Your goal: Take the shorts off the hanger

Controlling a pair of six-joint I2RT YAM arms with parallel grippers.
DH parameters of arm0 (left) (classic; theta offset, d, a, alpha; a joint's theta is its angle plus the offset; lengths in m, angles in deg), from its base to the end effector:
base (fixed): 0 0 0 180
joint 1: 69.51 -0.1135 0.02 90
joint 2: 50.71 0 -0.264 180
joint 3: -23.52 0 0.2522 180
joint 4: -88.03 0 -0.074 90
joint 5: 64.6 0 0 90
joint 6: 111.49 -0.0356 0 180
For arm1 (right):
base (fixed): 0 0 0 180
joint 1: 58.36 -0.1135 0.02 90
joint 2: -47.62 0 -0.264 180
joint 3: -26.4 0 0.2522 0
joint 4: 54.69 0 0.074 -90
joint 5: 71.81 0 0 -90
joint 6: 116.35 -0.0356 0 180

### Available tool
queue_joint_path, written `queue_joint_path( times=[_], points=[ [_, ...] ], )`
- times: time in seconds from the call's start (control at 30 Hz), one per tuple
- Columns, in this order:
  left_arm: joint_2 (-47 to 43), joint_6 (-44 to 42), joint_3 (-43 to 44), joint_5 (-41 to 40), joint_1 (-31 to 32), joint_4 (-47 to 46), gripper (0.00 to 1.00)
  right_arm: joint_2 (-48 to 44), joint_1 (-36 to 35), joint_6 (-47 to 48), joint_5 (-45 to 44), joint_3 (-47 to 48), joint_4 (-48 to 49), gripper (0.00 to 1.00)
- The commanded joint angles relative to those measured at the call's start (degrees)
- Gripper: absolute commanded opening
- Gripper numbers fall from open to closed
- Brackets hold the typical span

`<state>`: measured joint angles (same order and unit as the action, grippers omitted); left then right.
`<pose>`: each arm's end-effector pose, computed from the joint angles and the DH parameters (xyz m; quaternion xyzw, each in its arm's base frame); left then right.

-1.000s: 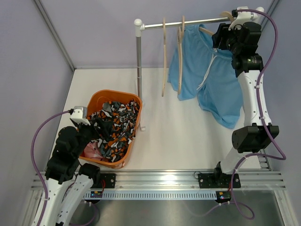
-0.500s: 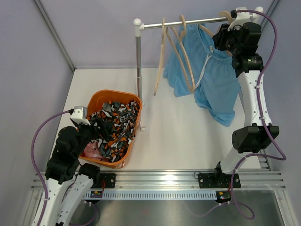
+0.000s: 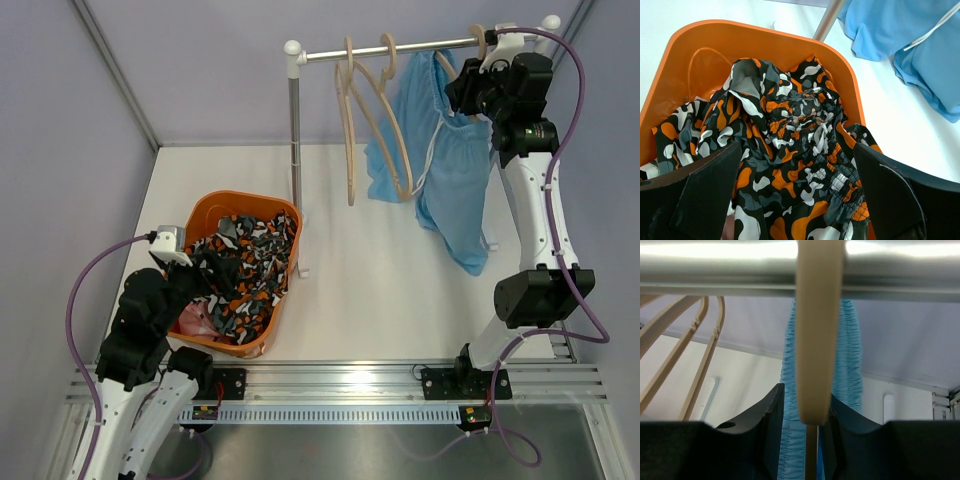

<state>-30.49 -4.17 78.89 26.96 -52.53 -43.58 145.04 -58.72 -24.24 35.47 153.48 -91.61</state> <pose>0.0812 -0.0258 0.3248 0.0061 0.7839 -0.1933 0.5901 0.3803 0.0130 0.4864 -0.1153 0.7396 0.1027 0.6551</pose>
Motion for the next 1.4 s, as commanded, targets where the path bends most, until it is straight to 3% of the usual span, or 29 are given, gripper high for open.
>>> queue_joint_path(
  times=[0.0,0.5,0.7,0.87,0.93,1.17,1.37],
  points=[
    [0.2,-1.1,-0.3,1.7,-0.1,-2.0,0.99,-1.4,-0.3,-0.4,-1.2,-0.3,-0.2,0.39],
    [0.8,-1.1,-0.3,1.7,-0.1,-2.0,0.99,3.2,-1.4,-1.3,-4.4,5.5,-1.3,0.39],
    [1.0,-1.0,-0.3,1.7,-0.1,-2.2,0.99,3.8,-2.6,-1.1,-6.5,5.0,-1.0,0.31],
    [1.0,-1.0,-0.3,1.7,-0.1,-2.1,0.99,2.7,-3.7,-1.1,-11.1,3.0,0.1,0.05],
    [1.0,-1.0,-0.3,1.9,-0.1,-2.0,0.99,1.5,-3.9,-1.5,-13.0,1.7,1.3,0.00],
    [0.8,-1.0,-0.3,1.9,-0.1,-2.0,0.99,-5.2,-4.4,-5.2,-19.6,-0.9,4.8,0.00],
    [0.3,-1.1,-0.3,2.1,-0.1,-2.1,0.99,-9.1,-4.8,-6.7,-21.1,0.2,0.8,0.00]
  ],
)
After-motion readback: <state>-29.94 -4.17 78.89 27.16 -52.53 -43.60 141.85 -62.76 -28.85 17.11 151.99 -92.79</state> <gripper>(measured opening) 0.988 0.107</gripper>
